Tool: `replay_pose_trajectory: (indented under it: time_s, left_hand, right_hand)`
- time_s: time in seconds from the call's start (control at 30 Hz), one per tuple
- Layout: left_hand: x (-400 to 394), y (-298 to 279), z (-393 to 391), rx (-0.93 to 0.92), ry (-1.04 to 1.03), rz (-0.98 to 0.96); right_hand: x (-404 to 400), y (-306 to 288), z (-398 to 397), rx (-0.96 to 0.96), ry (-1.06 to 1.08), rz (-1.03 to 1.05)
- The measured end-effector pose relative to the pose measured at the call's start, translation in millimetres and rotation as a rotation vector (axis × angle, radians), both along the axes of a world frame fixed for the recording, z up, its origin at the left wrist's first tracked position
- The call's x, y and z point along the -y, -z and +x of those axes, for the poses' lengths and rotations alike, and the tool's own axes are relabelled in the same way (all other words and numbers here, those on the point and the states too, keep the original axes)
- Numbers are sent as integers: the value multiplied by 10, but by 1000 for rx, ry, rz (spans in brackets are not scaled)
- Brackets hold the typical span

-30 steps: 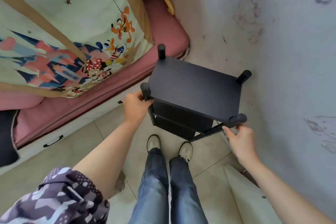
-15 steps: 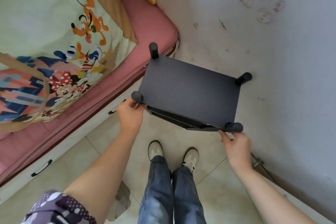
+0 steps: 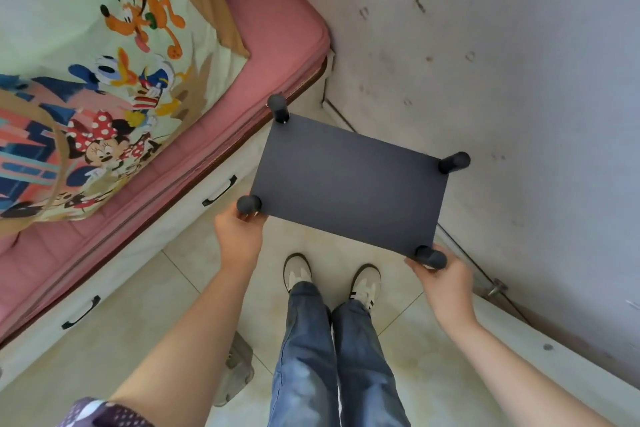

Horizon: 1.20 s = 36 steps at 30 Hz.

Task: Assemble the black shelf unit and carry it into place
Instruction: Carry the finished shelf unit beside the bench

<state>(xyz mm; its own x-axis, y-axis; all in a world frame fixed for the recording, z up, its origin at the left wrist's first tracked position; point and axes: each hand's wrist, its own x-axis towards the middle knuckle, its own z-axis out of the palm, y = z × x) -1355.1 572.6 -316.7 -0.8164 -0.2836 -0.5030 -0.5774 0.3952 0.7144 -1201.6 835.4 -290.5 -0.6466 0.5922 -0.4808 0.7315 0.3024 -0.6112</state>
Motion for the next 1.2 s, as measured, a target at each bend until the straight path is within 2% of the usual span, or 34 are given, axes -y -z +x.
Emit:
replay_pose_trajectory:
  time_s: [0.1,0.27,0.77,0.9,1.0,1.1,1.2]
  left_hand:
    - [76,21,159,96,-15,-34]
    - [147,-52,331,220,-36,-4]
    - [15,-278,497,183,-160,235]
    - [11,-343,514,187,-142,320]
    - [9,-364,517,180,-91,298]
    - [5,-370,472,141,-176,311]
    - [-42,-363,365,108,-231,246]
  right_hand:
    - [16,-43,127,-3,-93,-71]
    - [26,-108,224,15,-128,-23]
    - [-20,-203,163,30,-189,-68]
    - [-38,-220,141,93,-179,-194]
    - [-41,-272,123,165,-71,-413]
    - [-40,-349,79,142,42,-590]
    - [4,-355,-5,163,31,-524]
